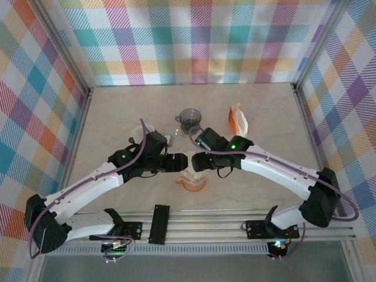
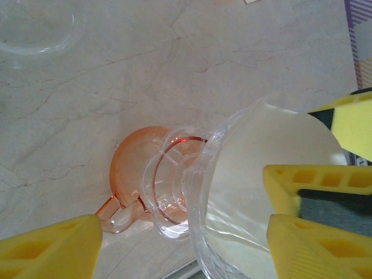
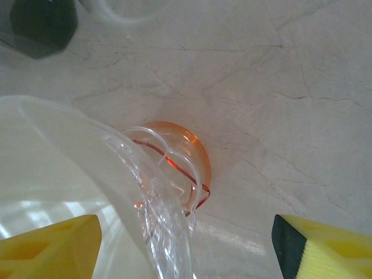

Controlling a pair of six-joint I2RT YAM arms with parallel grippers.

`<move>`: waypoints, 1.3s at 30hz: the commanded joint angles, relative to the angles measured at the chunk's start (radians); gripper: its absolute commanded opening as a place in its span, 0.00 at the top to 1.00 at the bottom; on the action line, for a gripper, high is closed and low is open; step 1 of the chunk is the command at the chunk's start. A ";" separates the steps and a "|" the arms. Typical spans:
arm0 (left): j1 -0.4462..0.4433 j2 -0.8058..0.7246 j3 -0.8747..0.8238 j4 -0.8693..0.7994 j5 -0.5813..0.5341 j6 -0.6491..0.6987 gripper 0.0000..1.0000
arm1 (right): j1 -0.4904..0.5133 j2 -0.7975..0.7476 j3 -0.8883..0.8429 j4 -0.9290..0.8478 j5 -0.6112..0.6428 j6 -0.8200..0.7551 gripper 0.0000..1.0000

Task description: Place the coffee filter in the dripper

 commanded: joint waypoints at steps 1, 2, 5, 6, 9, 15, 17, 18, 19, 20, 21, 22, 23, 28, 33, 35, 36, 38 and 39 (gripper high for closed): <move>0.009 0.003 -0.009 -0.010 0.007 -0.005 0.27 | -0.003 0.042 0.011 0.014 -0.023 -0.009 0.21; 0.010 0.003 -0.009 -0.009 0.007 -0.004 0.28 | -0.003 0.052 0.014 0.013 -0.025 -0.013 0.21; 0.010 0.003 -0.009 -0.007 0.004 -0.007 0.28 | -0.006 0.073 0.013 0.011 -0.021 -0.019 0.20; 0.009 0.003 -0.010 -0.007 0.001 -0.009 0.28 | -0.006 0.080 0.011 0.009 -0.021 -0.020 0.20; 0.009 -0.001 -0.009 -0.003 -0.005 -0.011 0.29 | -0.006 0.093 0.000 0.017 -0.026 -0.021 0.20; 0.009 -0.005 -0.027 0.044 -0.005 -0.024 0.28 | -0.006 0.126 -0.022 0.036 -0.028 -0.013 0.20; 0.008 -0.003 -0.032 0.057 -0.003 -0.027 0.29 | -0.006 0.131 -0.028 0.038 -0.023 -0.011 0.20; 0.010 0.000 -0.033 0.065 0.001 -0.027 0.29 | -0.007 0.133 -0.030 0.037 -0.022 -0.011 0.20; 0.010 0.002 -0.034 0.070 0.004 -0.029 0.29 | -0.006 0.134 -0.032 0.036 -0.022 -0.011 0.20; 0.010 0.005 -0.036 0.074 0.005 -0.029 0.32 | -0.007 0.134 -0.035 0.036 -0.023 -0.010 0.20; 0.010 0.006 -0.035 0.074 0.003 -0.027 0.35 | -0.006 0.134 -0.036 0.036 -0.025 -0.009 0.20; 0.009 0.008 -0.036 0.074 0.003 -0.026 0.36 | -0.006 0.133 -0.038 0.035 -0.025 -0.008 0.20; 0.010 0.010 -0.037 0.074 0.005 -0.026 0.36 | -0.005 0.131 -0.039 0.036 -0.025 -0.007 0.20; 0.008 0.023 -0.047 0.094 0.030 -0.024 0.36 | -0.004 0.130 -0.038 0.036 -0.022 -0.007 0.20; 0.009 0.029 -0.054 0.105 0.037 -0.022 0.37 | -0.005 0.133 -0.039 0.036 -0.025 -0.004 0.20; 0.010 0.039 -0.051 0.095 0.031 -0.019 0.42 | -0.004 0.133 -0.039 0.039 -0.026 -0.003 0.20; 0.010 0.041 -0.048 0.086 0.027 -0.018 0.47 | -0.005 0.133 -0.039 0.038 -0.025 -0.003 0.20; 0.008 0.043 -0.050 0.078 0.020 -0.018 0.53 | -0.003 0.131 -0.039 0.038 -0.024 0.000 0.20; 0.009 0.044 -0.051 0.076 0.020 -0.018 0.53 | -0.004 0.130 -0.039 0.038 -0.024 0.001 0.20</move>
